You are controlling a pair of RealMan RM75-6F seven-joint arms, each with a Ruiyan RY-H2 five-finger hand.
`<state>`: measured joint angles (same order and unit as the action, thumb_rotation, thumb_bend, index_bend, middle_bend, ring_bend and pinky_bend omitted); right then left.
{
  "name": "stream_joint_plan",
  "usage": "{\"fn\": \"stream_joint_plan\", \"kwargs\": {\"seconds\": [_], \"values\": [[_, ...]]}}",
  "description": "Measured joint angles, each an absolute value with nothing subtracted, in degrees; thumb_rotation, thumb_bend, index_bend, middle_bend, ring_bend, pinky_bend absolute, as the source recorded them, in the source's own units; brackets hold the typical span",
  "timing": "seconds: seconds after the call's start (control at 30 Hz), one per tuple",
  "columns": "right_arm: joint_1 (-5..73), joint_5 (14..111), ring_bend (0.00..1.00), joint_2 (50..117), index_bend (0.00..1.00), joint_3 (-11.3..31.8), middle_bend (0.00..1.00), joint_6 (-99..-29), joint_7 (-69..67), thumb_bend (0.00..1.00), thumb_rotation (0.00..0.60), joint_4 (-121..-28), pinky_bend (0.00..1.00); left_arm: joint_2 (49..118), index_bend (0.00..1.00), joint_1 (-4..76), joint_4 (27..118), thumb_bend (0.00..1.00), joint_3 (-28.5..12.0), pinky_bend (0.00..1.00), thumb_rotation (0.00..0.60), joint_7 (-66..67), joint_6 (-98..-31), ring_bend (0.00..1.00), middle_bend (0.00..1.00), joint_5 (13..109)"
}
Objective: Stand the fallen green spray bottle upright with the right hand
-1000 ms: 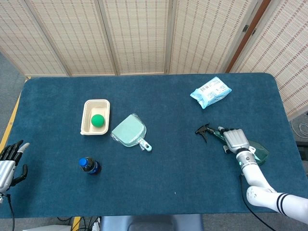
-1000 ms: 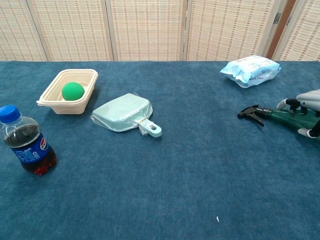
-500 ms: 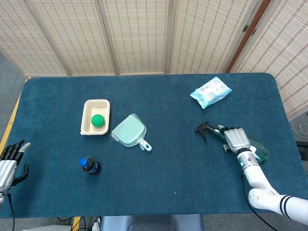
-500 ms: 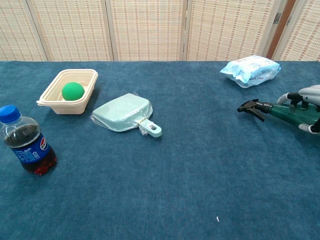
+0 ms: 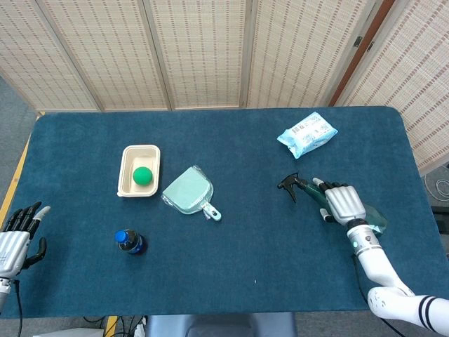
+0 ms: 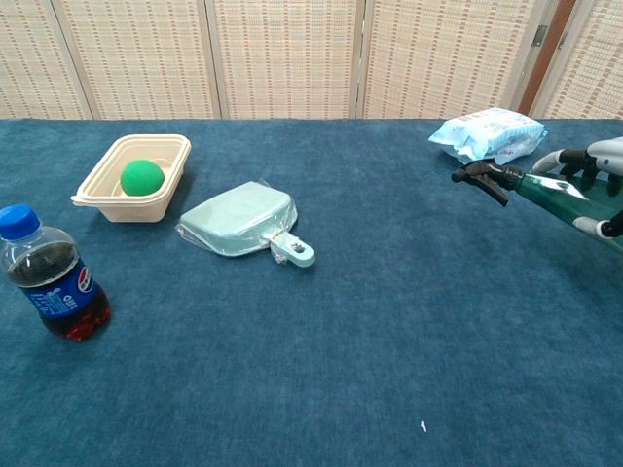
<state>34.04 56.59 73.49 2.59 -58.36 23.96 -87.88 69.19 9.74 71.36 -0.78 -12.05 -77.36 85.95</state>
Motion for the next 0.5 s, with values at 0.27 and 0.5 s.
{"fn": "stream_joint_plan", "kwargs": {"seconds": [0.27,0.5], "values": [[30.58,62.9,0.27,71.3,0.15,2.97,0.32,-63.81,18.94,0.37,0.6,-91.25,0.41,68.34,0.06,10.15,74.43,0.61,-0.79,0.0,0.6,-8.67,-77.28,0.0,0.0,86.11],[27.87,68.98,0.28,71.7,0.15,3.18,0.32,-67.54,11.9,0.37,0.6,-90.4,0.41,68.12,0.06,10.53,75.76,0.61,-0.66,0.0,0.6,-6.47,-76.13,0.0,0.0,85.57]]}}
